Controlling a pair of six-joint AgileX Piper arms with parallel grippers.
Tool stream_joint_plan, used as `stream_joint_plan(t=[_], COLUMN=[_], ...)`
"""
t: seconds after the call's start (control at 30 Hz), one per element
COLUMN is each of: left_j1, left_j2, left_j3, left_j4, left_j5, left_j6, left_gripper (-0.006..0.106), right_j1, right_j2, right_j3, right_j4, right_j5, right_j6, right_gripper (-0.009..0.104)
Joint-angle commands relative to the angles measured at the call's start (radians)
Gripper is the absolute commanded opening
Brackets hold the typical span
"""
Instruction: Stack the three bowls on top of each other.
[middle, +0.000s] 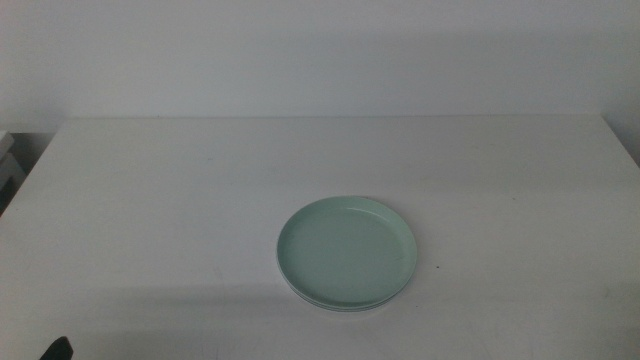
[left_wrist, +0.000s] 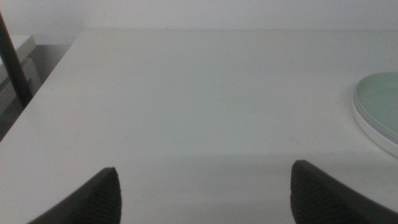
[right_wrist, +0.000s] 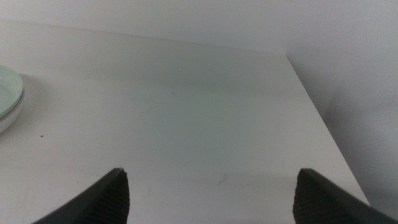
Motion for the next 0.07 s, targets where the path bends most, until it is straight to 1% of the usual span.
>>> stream_joint_plan(t=[0.0, 0.03], left_j1=[-0.002, -0.002], left_j2=[-0.015, -0.015], left_j3=[0.006, 0.006], left_j4=[-0.004, -0.004], left_j5=[-0.076, -0.076], left_j6=[-0.005, -0.005], left_gripper=[0.089, 0.089], right_j1=[-0.006, -0.006], right_j2=[-0.027, -0.027], right_j3=[-0.008, -0.008], right_j4=[0.0, 0.0], right_j5=[-0.079, -0.079], right_j6=[-0.006, -0.006], right_gripper=[0.072, 0.072])
